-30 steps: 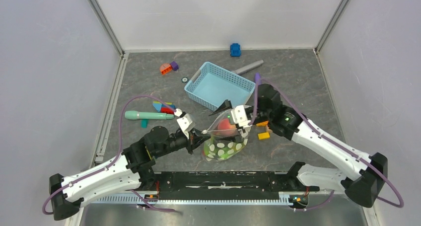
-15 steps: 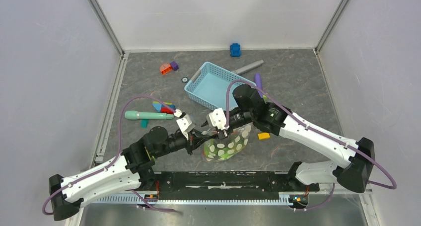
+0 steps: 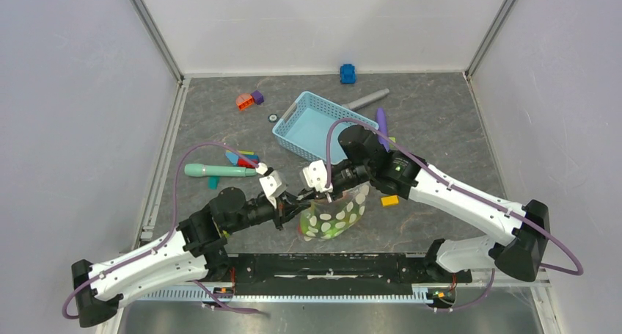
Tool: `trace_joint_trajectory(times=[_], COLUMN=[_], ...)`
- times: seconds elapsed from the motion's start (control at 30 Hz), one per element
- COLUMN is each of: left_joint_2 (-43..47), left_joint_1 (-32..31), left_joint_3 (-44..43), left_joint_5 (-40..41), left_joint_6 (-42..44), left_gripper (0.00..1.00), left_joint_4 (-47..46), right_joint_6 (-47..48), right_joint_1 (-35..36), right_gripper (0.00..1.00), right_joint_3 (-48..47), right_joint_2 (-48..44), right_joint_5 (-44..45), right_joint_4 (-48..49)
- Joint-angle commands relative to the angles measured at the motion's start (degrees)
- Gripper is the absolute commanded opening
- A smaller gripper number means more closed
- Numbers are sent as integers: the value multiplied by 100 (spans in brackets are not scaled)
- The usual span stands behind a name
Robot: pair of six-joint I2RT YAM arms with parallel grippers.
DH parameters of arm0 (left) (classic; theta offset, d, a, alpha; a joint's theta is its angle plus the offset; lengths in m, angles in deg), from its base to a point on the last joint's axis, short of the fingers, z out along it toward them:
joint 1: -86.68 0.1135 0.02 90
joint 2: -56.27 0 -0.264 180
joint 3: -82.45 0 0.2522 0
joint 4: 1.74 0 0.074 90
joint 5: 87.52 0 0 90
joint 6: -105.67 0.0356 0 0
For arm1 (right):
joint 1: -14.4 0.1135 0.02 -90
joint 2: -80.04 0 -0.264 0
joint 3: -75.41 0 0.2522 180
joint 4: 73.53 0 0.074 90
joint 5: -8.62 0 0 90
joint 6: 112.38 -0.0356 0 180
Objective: Place the food in the zip-top bag and seal the zipper
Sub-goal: Zip the zipper food storage bag at the center of the board.
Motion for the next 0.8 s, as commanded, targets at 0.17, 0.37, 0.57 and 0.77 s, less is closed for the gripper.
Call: trace_joint_trajectory(times=[0.17,0.37,0.57,0.77], left_joint_2=[267,323,464,648], left_joint_1=[9,12,13,11], left_joint_3=[45,101,134,227], left_joint_5=[-110,69,261,326], left_joint_6=[254,229,220,211], left_gripper=[2,2,2,2], left_joint_4=[-152,-151,-143,-146], right_joint_6=[174,232,162,58], right_joint_1=[27,26,17,18], right_gripper=[0,0,0,0], right_joint_3=[-319,-303,-175,-53], right_joint_2=[-20,-90,-199,-287], right_joint_5=[154,588,1069,1465], right_joint_4=[-352,-471,-483,-445])
